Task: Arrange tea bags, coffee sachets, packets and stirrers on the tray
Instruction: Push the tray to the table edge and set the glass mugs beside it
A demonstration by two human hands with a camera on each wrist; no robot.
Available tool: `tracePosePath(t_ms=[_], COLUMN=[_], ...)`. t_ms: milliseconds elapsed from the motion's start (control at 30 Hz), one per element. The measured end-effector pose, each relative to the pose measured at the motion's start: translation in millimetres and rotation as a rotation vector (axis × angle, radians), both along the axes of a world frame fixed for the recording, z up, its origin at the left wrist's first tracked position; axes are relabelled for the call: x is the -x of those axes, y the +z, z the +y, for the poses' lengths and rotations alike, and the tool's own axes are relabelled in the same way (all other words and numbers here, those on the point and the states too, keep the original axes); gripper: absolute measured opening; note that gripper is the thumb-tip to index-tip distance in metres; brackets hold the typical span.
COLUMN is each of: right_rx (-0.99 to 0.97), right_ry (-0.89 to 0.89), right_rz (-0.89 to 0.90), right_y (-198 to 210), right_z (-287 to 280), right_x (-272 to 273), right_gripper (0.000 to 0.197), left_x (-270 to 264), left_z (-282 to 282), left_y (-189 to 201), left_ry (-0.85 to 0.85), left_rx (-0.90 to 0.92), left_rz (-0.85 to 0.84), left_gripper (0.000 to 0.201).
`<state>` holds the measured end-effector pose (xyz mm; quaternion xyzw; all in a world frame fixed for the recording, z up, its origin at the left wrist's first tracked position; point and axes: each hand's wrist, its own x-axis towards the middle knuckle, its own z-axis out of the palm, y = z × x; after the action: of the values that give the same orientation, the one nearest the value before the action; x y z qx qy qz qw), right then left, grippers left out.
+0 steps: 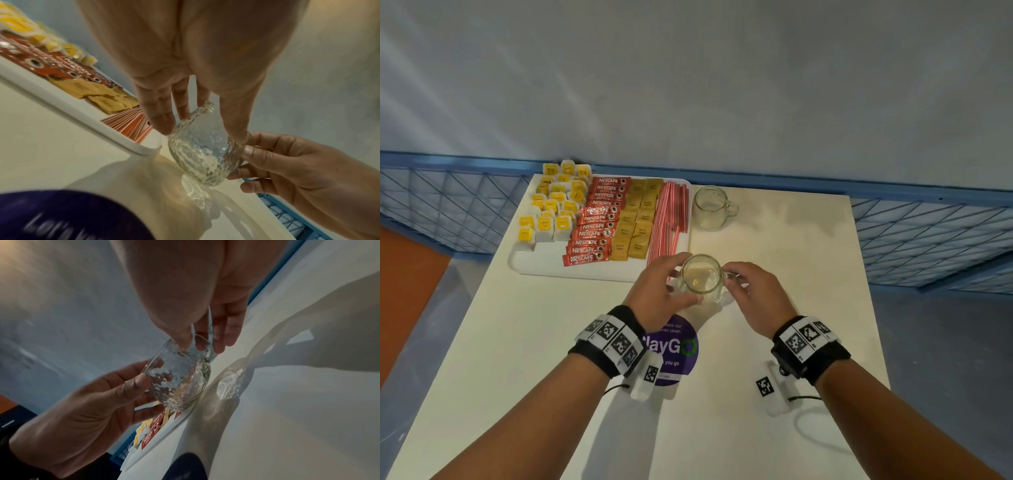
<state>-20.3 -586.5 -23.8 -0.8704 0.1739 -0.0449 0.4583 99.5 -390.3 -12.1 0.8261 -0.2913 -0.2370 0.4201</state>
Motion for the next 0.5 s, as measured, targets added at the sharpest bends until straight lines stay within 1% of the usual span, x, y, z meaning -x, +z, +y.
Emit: tracePosePath(t_ms=[167,400,500], right_rx=[0.001,0.026,0.03], right_ry=[-0.036,-0.054,-0.058], right_rz=[-0.021,-0.016,-0.007], right_y=[0,-13,-19], right_z=[-16,-32,-36], right_x=[-19,-43,-49], right_gripper=[0.025,0.026,0.025], left_x=[-24,-52,-61], left_z=[-22,-42,-46], left_y=[4,-14,-25], left_ry=[-0.033,-0.047,-0.053], left_rx=[-0.003,-0.024,-0.04], left_rz=[-0.024,-0.021,-0.028], left_gripper=[0.068,0.072,0.077])
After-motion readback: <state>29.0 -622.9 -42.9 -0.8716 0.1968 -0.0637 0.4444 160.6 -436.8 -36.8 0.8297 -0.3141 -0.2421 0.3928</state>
